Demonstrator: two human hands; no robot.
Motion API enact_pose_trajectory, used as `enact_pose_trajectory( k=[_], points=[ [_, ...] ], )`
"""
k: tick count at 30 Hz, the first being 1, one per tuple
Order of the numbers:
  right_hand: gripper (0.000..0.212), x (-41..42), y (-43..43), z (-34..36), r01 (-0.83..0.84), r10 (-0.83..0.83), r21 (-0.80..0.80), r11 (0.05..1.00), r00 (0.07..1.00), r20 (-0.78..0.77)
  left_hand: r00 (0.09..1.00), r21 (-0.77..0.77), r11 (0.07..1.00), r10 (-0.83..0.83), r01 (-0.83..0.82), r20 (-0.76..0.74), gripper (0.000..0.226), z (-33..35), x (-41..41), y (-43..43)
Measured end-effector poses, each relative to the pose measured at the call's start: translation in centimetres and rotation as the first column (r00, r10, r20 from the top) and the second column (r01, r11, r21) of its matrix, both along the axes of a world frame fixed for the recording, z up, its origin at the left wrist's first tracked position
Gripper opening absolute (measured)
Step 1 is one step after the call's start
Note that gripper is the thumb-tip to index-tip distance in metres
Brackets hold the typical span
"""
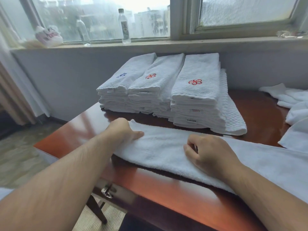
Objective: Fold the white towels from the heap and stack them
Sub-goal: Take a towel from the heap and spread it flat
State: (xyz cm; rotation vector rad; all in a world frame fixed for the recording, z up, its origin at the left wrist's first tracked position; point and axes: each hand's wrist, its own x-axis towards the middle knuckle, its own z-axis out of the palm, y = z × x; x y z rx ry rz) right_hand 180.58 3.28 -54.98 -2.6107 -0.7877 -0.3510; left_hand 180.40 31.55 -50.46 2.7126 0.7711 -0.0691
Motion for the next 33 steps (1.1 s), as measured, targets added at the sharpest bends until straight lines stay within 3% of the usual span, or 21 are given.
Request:
enact_pose_trajectory(
  k=[3, 10, 13, 15, 19, 22, 25, 28, 30, 33],
  points=[
    [0.033, 0.0, 0.0, -0.1, -0.001, 0.001, 0.016, 1.000, 1.000, -0.008, 1.000, -0.015, 1.000, -0.018, 0.018, -0.009, 0.054, 0.4, 0.2, 0.3],
    [0.038, 0.2, -0.1, 0.2, -0.019, 0.023, 0.060, 0.998, 0.998, -0.062, 0.997, -0.236, 0.971, -0.031, 0.047, 0.072, 0.020, 2.4, -1.5, 1.5],
    [0.053, 0.6, -0.1, 1.2, -0.023, 0.055, 0.128, 0.992, 0.967, -0.248, 0.983, -0.451, 0.882, -0.066, 0.137, 0.171, 0.029, 4.4, -2.3, 0.5],
    [0.058, 0.5, -0.4, 2.4, 0.019, 0.102, 0.275, 0.961, 0.902, -0.419, 0.970, -0.520, 0.830, -0.097, 0.202, 0.222, 0.039, 6.6, -2.9, -1.2],
    [0.047, -0.7, -0.9, 3.9, 0.116, 0.206, 0.566, 0.816, 0.857, -0.473, 0.918, -0.515, 0.760, -0.333, 0.396, 0.214, 0.023, 9.9, -3.5, -6.0],
    [0.055, -2.4, -1.3, 4.7, 0.289, 0.330, 0.750, 0.595, 0.762, -0.556, 0.883, -0.569, 0.682, -0.424, 0.459, 0.203, 0.016, 9.7, -3.0, -10.4],
    [0.078, -3.6, -3.6, 5.3, 0.477, 0.457, 0.792, 0.382, 0.647, -0.610, 0.831, -0.558, 0.621, -0.466, 0.551, 0.302, 0.029, 8.1, -2.3, -14.9],
    [0.088, -4.9, -6.6, 5.1, 0.527, 0.512, 0.811, 0.253, 0.639, -0.574, 0.790, -0.526, 0.590, -0.480, 0.612, 0.382, 0.030, 5.9, -2.2, -18.2],
    [0.090, -5.5, -8.2, 4.6, 0.544, 0.533, 0.815, 0.201, 0.637, -0.557, 0.803, -0.670, 0.465, -0.470, 0.578, 0.367, 0.038, 4.7, -2.7, -19.7],
    [0.086, -5.9, -9.9, 4.3, 0.603, 0.485, 0.757, 0.251, 0.598, -0.638, 0.811, -0.771, 0.312, -0.412, 0.555, 0.417, 0.044, 3.6, -3.3, -20.5]
  ],
)
